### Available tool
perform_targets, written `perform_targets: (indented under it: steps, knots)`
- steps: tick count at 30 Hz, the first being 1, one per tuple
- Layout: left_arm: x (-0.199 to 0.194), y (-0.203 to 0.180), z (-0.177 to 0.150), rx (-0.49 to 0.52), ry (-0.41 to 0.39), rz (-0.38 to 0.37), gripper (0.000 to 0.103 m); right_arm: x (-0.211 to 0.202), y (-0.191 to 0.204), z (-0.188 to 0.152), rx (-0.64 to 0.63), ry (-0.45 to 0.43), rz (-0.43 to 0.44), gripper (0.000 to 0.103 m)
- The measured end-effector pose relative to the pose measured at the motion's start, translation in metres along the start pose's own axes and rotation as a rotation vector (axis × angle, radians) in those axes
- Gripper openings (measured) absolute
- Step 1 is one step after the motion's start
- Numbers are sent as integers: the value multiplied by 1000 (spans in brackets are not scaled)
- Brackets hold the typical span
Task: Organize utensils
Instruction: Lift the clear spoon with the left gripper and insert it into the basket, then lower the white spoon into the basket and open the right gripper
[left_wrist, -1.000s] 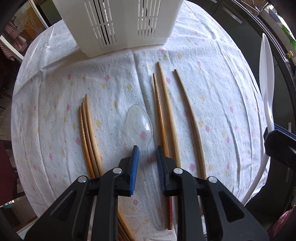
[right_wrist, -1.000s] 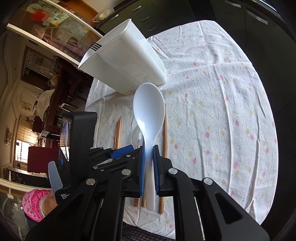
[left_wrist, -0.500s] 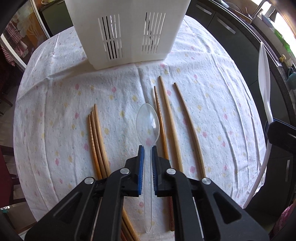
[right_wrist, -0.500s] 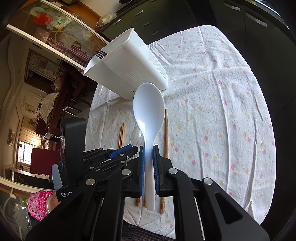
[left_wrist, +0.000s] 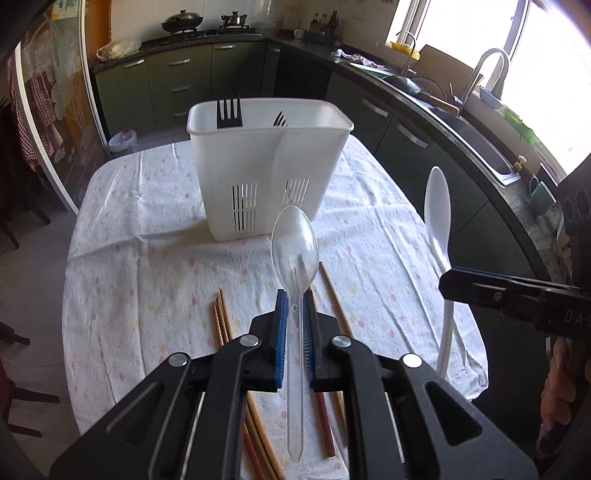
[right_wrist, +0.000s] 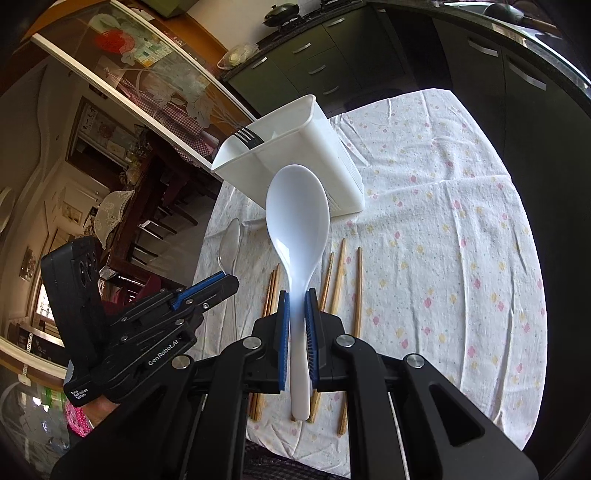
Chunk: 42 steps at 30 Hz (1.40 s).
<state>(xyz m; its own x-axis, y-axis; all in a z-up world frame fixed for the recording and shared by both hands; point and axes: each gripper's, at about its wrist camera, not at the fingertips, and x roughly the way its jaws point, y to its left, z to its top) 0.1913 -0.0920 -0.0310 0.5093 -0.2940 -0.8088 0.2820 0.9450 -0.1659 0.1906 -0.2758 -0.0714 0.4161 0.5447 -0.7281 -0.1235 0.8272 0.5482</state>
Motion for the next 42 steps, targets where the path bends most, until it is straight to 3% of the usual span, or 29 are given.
perform_targets:
  steps: [3, 8, 13, 19, 23, 38, 42]
  knots:
    - [-26, -3, 21, -1, -114, -18, 8, -7, 5, 3, -10, -26, 15, 10]
    - [-79, -6, 64, 38, -423, -15, 8, -18, 9, 6, -23, -66, 42, 10]
    - [-90, 0, 95, 48, -695, -42, 8, -23, 8, 6, -24, -88, 69, 10]
    - [-58, 10, 116, 38, -838, 35, 8, -26, 2, 13, -20, -123, 79, 10]
    - [-35, 14, 119, 58, -852, 79, 8, -31, 2, 22, -24, -153, 90, 10]
    - [30, 29, 94, 55, -702, 102, 9, -35, 31, 74, -76, -320, 109, 10]
    - [40, 33, 88, 56, -666, 99, 19, -34, 42, 93, -92, -394, 103, 10]
